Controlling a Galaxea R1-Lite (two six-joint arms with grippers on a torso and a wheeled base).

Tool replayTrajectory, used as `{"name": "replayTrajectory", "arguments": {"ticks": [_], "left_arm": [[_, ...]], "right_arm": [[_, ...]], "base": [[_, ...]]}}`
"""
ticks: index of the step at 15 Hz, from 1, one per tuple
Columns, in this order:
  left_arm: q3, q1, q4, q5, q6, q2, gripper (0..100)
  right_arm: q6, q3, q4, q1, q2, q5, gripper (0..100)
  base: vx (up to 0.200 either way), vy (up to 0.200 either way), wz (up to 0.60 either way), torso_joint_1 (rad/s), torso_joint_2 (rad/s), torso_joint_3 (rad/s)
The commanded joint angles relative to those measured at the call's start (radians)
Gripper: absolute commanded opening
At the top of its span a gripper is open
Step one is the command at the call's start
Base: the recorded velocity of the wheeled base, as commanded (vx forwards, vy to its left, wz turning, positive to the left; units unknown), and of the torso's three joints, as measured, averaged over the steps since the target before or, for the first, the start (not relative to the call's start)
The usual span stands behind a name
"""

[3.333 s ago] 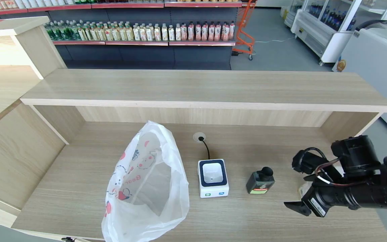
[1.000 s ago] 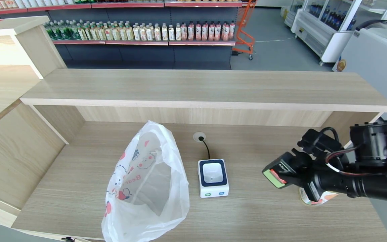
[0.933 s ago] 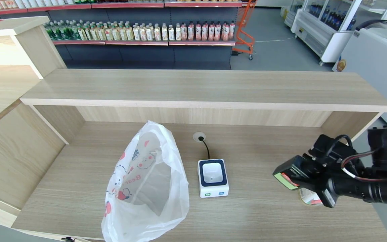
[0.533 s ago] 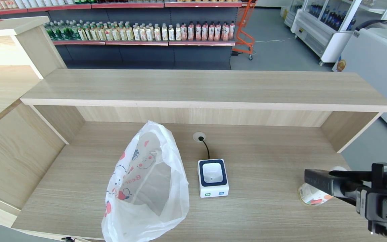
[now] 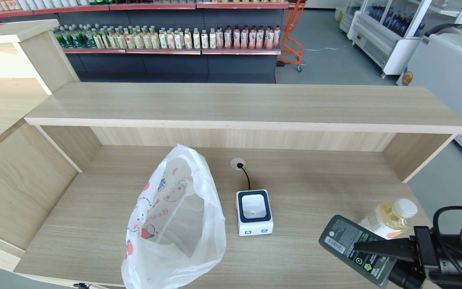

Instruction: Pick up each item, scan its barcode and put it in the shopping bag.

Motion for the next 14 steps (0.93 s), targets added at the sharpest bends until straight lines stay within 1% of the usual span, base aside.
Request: {"name": "replayTrajectory", "arguments": {"ticks": [1,2,3,4,5,7,9,14], "left_arm": [[0.0,0.0,0.0,0.0,0.0,0.0,100],[0.0,0.0,0.0,0.0,0.0,0.0,100],[0.0,0.0,0.0,0.0,0.0,0.0,100],[0.0,0.0,0.0,0.0,0.0,0.0,100],[0.0,0.0,0.0,0.0,0.0,0.0,100],[0.0,0.0,0.0,0.0,0.0,0.0,100],[0.0,0.0,0.0,0.0,0.0,0.0,100],[0.0,0.0,0.0,0.0,0.0,0.0,100]], "right_arm": [[-0.055,-0.029,-0.055,0.241,0.119,0.033,0],[-0.055,-0.043,-0.119,0.353,0.167,0.037,0],[-0.051,-0.054,-0.187,0.445,0.199,0.047,0],[-0.04,-0.063,-0.227,0.486,0.22,0.047,0],[-0.035,-0.069,-0.256,0.5,0.242,0.051,0],[-0.035,-0.091,-0.325,0.499,0.279,0.079,0],[-0.026,-0.105,-0.375,0.499,0.286,0.082,0],[-0.029,-0.103,-0.398,0.497,0.323,0.083,0]], "base": [[0.0,0.0,0.0,0.0,0.0,0.0],[0.0,0.0,0.0,0.0,0.0,0.0],[0.0,0.0,0.0,0.0,0.0,0.0],[0.0,0.0,0.0,0.0,0.0,0.0],[0.0,0.0,0.0,0.0,0.0,0.0],[0.0,0.0,0.0,0.0,0.0,0.0],[0.0,0.0,0.0,0.0,0.0,0.0],[0.0,0.0,0.0,0.0,0.0,0.0]]}}
